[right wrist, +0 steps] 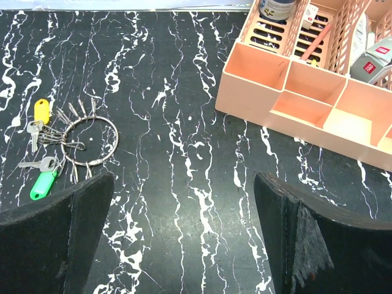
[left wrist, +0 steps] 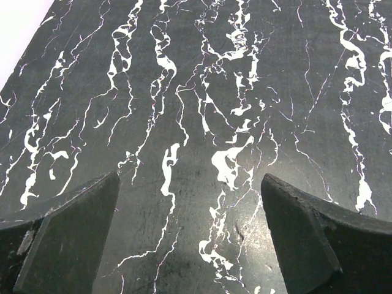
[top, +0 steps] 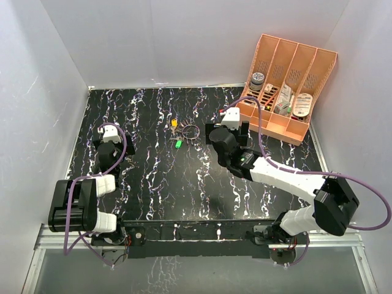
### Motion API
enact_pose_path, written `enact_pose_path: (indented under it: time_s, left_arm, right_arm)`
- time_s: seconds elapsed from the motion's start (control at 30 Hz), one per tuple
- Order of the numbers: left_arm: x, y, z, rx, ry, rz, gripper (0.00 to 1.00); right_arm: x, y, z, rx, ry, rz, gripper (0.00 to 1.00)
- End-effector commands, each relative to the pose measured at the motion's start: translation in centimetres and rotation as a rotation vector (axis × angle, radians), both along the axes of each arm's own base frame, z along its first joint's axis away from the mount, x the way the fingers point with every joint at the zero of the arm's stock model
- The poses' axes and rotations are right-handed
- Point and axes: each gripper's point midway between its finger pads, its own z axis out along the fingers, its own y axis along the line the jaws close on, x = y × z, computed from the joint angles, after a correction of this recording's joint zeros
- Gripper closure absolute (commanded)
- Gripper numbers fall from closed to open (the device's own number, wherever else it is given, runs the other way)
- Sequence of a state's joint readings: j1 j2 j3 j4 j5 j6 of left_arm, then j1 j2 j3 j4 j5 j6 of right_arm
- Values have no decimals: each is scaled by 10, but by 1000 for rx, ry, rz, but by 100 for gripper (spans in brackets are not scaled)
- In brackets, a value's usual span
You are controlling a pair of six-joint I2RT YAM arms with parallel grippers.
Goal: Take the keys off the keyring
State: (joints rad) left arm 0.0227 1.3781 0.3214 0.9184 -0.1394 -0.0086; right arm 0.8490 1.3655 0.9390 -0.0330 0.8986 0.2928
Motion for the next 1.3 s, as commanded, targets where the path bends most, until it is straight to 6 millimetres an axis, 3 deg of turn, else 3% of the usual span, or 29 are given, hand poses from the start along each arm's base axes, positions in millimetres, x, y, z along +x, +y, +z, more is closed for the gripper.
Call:
enact_pose_path:
  time_s: [0.0,0.37,0.5,0.63,0.77,0.83,0.9,1.0,1.13,1.27]
  left_arm:
    - [2,1,9,16,-13,-2,1]
    - [1,-2,10,20,-14,-25,1]
    - [3,-7,21,1,-60,-44,1]
    - [4,-12,36,-25,-107,-62,1]
    - [5,-50,53,-25,-123,-292,1]
    - [11,-53,61,-93,-103,-279,1]
    - [18,-52,62,-180,-45,-234,1]
    - [27,-68,64,-242,27,-297,1]
    - [34,-83,68,-293,43,-335,1]
    - [27,-95,85,-316,-41,-372,1]
  right_arm:
    - [-1,-6,33,81,-91,-10,2]
    - [-1,-7,29,74,-76,-21,2]
    - [-1,-7,36,122,-97,-35,2]
    - [-5,5,31,106,-61,55,1]
    - [-6,12,32,123,-65,101,2]
    - [-4,10,34,124,-68,84,2]
    - [2,7,33,136,-60,76,2]
    - [21,0,25,213,-17,94,2]
    - [56,-15,11,378,59,190,13]
    - [72,1,-5,324,112,260,2]
